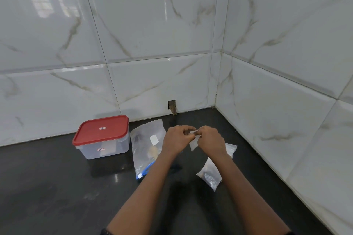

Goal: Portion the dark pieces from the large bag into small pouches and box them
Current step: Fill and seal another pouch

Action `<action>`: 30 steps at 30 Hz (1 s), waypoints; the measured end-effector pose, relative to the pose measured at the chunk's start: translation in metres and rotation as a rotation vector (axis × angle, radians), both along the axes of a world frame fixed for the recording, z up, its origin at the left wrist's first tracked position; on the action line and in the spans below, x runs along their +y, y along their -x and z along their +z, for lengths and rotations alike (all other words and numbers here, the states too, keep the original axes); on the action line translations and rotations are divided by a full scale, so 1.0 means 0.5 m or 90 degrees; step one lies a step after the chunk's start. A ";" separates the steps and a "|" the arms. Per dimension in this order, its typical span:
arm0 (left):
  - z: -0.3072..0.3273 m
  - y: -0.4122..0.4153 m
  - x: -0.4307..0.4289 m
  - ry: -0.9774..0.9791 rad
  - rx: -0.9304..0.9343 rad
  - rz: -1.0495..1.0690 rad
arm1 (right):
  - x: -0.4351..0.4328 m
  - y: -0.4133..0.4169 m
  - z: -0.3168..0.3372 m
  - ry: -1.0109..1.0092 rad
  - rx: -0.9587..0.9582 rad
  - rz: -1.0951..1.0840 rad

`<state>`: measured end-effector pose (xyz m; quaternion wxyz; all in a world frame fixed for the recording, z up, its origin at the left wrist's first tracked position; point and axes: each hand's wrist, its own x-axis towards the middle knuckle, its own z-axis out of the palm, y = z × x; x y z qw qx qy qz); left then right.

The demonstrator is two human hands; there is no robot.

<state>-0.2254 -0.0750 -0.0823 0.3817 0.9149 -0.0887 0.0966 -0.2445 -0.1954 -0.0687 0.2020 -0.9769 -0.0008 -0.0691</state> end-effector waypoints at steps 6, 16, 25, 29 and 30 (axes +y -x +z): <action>0.001 0.000 -0.007 0.013 0.041 -0.087 | 0.002 -0.006 0.001 -0.154 0.019 -0.049; 0.004 -0.008 0.017 -0.301 0.037 -0.214 | -0.024 0.005 0.001 -0.540 0.223 0.087; 0.001 -0.003 0.024 -0.251 0.048 -0.190 | -0.016 -0.005 -0.003 -0.171 0.118 0.090; 0.002 0.002 0.030 -0.208 0.067 -0.216 | 0.003 0.002 0.001 -0.181 0.105 0.115; 0.003 0.002 0.032 -0.208 0.066 -0.216 | 0.007 0.002 -0.001 -0.166 0.116 0.127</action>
